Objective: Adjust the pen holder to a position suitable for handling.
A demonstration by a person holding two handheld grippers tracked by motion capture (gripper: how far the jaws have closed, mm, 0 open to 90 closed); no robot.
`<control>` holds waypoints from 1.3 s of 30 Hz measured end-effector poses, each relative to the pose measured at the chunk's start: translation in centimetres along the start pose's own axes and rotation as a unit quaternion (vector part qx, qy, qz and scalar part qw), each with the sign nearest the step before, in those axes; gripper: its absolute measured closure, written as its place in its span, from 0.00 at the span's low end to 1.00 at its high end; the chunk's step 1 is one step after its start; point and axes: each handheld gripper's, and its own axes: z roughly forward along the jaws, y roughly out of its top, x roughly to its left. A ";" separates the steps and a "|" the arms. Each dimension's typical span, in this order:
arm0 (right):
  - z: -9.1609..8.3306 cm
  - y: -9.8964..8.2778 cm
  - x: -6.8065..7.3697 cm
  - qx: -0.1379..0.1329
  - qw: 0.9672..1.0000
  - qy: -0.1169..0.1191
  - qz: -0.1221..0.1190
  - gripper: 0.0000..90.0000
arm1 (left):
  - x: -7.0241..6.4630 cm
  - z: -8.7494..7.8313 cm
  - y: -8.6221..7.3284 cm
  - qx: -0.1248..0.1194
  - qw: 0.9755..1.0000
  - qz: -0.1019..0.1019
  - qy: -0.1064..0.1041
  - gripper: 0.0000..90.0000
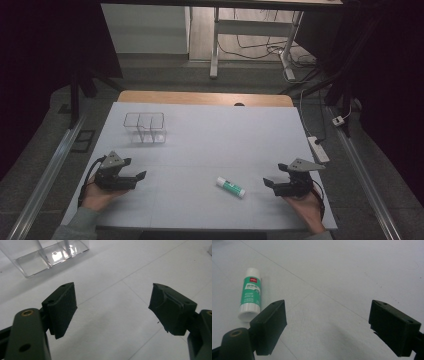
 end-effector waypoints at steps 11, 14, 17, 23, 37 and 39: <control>0.1 0.0 0.0 0.005 1.000 -0.003 0.000 0.15 | 2.0 -0.3 0.7 -0.008 1.000 -0.022 0.019 0.25; 0.0 -0.1 -0.1 0.002 1.000 -0.002 0.003 0.15 | 2.4 -0.6 0.7 -0.008 0.999 -0.029 0.019 0.26; 0.0 -0.1 0.0 0.000 1.000 -0.002 0.003 0.15 | 2.8 -0.8 0.9 -0.005 0.999 -0.029 0.024 0.27; 0.0 -0.3 -0.1 0.001 1.000 -0.002 0.005 0.16 | 4.0 -1.2 2.0 0.002 0.998 -0.040 0.047 0.28; 0.3 -0.3 -0.1 0.008 1.000 0.000 0.004 0.16 | 7.4 -1.5 4.2 0.007 0.996 -0.054 0.071 0.33; 0.3 -0.3 -0.1 0.009 1.000 0.000 0.004 0.16 | 7.7 -1.4 4.4 0.012 0.996 -0.054 0.073 0.34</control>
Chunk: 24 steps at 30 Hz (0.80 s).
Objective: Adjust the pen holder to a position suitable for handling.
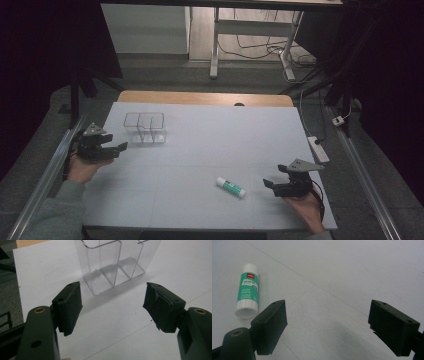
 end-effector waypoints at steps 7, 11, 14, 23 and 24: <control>0.1 0.0 0.0 0.004 1.000 0.000 0.001 0.16 | 1.1 0.6 0.7 0.003 1.000 -0.014 0.005 0.36; 0.2 -0.1 0.1 0.005 1.000 -0.002 0.000 0.16 | 1.5 1.2 0.8 0.010 1.000 -0.018 0.008 0.38; 0.1 -0.1 0.0 0.005 1.000 0.002 0.001 0.16 | 1.9 1.6 0.8 0.015 1.000 -0.024 0.011 0.41; 0.2 -0.1 0.0 0.005 1.000 0.004 0.000 0.16 | 3.3 2.7 1.4 0.025 0.999 -0.034 0.013 0.58; 0.2 -0.1 0.0 0.005 1.000 0.004 0.000 0.16 | 3.5 2.9 1.5 0.027 0.999 -0.037 0.014 0.60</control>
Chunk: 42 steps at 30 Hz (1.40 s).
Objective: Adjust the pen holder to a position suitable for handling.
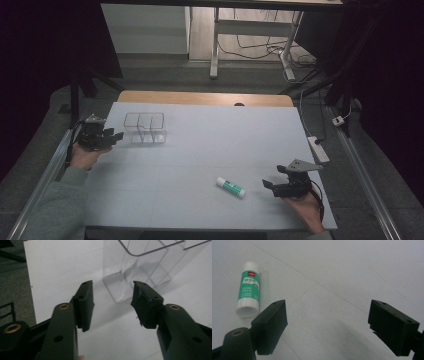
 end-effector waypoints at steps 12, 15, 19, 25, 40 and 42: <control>0.1 0.0 0.0 0.003 1.000 0.003 0.000 0.17 | 0.4 1.6 1.5 0.027 0.999 0.018 0.008 0.90; 0.1 0.0 0.0 0.005 1.000 0.004 -0.001 0.17 | 0.5 2.0 1.7 0.032 0.999 0.016 0.009 0.98; 0.2 -0.1 0.0 0.003 1.000 0.007 -0.002 0.17 | 0.7 2.6 1.9 0.039 0.999 0.013 0.007 0.99; 0.2 -0.1 -0.1 0.006 1.000 0.005 -0.001 0.17 | 1.0 3.6 1.9 0.044 0.999 0.003 0.002 0.99; 0.2 -0.2 -0.1 0.004 1.000 0.003 0.001 0.17 | 1.7 4.9 2.2 0.039 0.999 -0.016 -0.026 0.99; 0.2 -0.2 -0.1 0.003 1.000 0.002 0.001 0.17 | 1.7 5.0 2.1 0.040 0.999 -0.016 -0.029 0.99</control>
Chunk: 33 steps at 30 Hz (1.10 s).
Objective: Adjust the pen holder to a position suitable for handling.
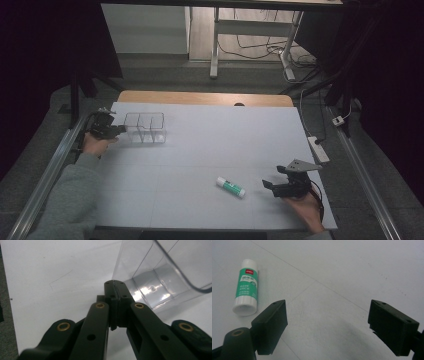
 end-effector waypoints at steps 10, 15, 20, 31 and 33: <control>0.0 0.0 0.0 0.001 1.000 -0.001 0.000 0.17 | 0.1 0.4 0.1 -0.005 1.000 -0.013 -0.012 0.99; 0.0 0.0 0.0 0.003 1.000 0.000 -0.001 0.17 | 0.1 0.4 0.1 -0.006 1.000 -0.016 -0.015 0.99; 0.0 0.0 0.0 0.001 1.000 0.000 0.000 0.17 | -0.1 0.4 0.2 -0.005 1.000 -0.013 -0.023 0.99; 0.0 0.0 0.0 0.005 1.000 0.000 0.000 0.17 | -1.7 0.8 0.8 -0.007 0.999 0.002 -0.037 0.99; 0.0 0.0 0.0 0.005 1.000 0.000 0.000 0.17 | -2.0 0.9 0.9 -0.008 0.999 0.004 -0.041 0.99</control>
